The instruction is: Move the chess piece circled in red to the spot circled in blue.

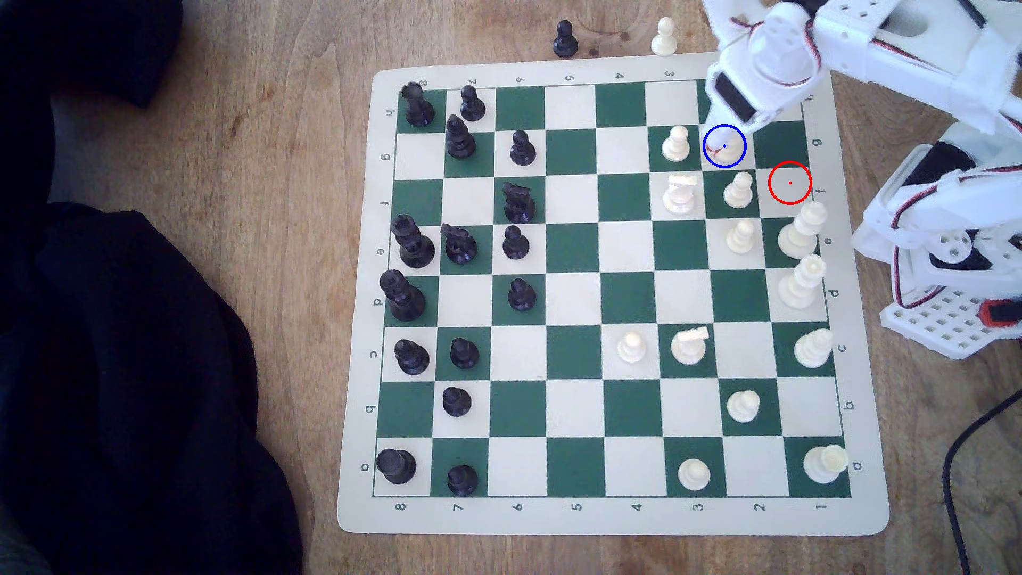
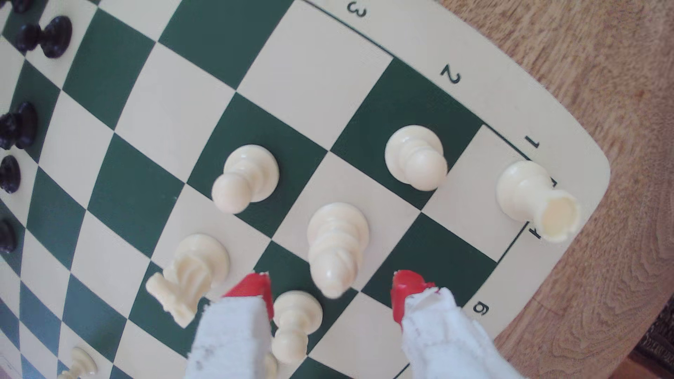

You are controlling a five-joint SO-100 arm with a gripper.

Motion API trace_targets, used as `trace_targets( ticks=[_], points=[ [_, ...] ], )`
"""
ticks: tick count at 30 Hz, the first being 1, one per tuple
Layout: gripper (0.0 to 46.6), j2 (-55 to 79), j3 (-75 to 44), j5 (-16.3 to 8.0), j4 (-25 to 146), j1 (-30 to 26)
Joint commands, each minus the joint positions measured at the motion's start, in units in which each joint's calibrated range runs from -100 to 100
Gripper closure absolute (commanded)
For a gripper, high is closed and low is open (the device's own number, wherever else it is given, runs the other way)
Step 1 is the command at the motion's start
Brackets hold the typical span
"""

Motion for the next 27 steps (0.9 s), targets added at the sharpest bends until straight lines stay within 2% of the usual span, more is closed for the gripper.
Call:
trace_targets(
  ticks=[1, 9, 11, 13, 16, 17, 18, 19, 22, 25, 26, 27],
  points=[
    [26.9, -11.3, -4.5, 0.0, 7.2, -0.7],
    [28.0, -27.3, -5.2, 0.6, 21.3, -6.2],
    [28.5, -38.3, -1.4, 1.9, 24.6, -12.0],
    [32.8, -43.8, 0.8, 2.6, 25.6, -17.6],
    [41.9, -48.4, 3.8, 3.4, 21.4, -24.1],
    [45.3, -50.0, 6.1, 4.5, 18.6, -26.0],
    [46.4, -52.4, 10.3, 6.1, 12.8, -28.7],
    [46.4, -53.9, 12.4, 6.5, 9.1, -29.3],
    [46.4, -57.4, 20.4, 3.7, -3.6, -30.6],
    [46.4, -61.3, 34.3, 3.8, -27.6, -30.5],
    [46.4, -62.7, 38.7, 3.4, -37.0, -30.3],
    [46.4, -62.9, 46.0, 1.3, -55.9, -29.8]
  ],
)
